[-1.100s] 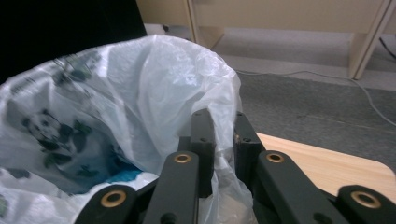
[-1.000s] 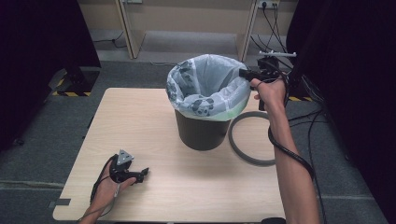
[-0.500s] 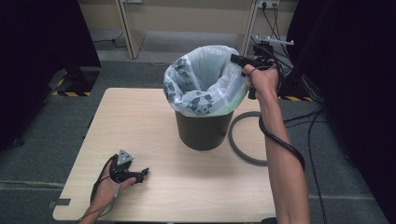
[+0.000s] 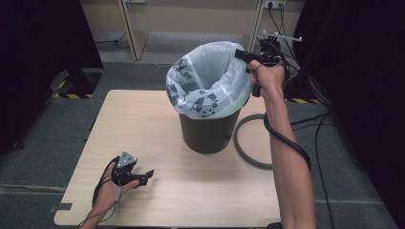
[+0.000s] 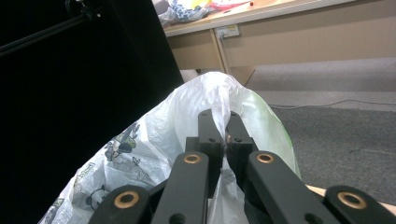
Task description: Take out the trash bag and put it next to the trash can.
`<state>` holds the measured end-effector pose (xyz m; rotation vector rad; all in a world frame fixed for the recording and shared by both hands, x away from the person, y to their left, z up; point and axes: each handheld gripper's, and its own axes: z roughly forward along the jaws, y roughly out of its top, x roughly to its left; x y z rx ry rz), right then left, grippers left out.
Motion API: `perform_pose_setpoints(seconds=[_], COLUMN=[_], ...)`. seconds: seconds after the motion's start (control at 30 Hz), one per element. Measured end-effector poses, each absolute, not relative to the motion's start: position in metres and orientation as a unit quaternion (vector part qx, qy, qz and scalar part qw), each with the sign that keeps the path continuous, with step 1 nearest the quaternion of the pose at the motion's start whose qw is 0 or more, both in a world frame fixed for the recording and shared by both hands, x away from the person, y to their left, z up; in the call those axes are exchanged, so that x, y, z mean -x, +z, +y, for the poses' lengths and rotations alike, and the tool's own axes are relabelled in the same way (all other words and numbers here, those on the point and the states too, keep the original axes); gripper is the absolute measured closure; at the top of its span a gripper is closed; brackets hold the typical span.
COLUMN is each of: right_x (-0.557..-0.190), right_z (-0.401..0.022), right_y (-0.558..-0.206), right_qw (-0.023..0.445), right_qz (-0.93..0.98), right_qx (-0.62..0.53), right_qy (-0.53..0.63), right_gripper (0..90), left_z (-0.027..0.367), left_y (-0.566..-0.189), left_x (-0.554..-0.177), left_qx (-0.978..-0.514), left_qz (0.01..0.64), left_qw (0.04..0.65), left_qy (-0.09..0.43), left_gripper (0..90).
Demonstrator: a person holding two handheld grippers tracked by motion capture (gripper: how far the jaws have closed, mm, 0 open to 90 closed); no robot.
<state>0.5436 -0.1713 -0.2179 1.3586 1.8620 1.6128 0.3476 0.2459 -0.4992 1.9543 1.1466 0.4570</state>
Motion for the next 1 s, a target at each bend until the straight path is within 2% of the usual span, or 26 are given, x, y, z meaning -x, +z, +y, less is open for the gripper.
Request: perform_pose_setpoints(seconds=[0.13, 0.53, 1.0], right_x=[-0.544, -0.542, -0.542], right_z=[-0.172, -0.169, -0.166], right_y=[-0.217, -0.217, -0.217], right_qw=[0.163, 0.163, 0.161], right_qz=[0.652, 0.654, 0.656], right_qx=[-0.477, -0.475, -0.474], right_qy=[0.567, 0.565, 0.565], right_gripper=[89.0, 89.0, 89.0], left_z=[0.235, 0.184, 0.138], left_y=[-0.475, -0.367, -0.291], left_x=[-0.344, -0.343, -0.362], left_qx=[-0.759, -0.73, -0.741], left_qz=[0.442, 0.346, 0.283], left_qw=[0.449, 0.555, 0.565], left_qy=[0.165, 0.199, 0.228], left_gripper=[15.0, 14.9, 14.9])
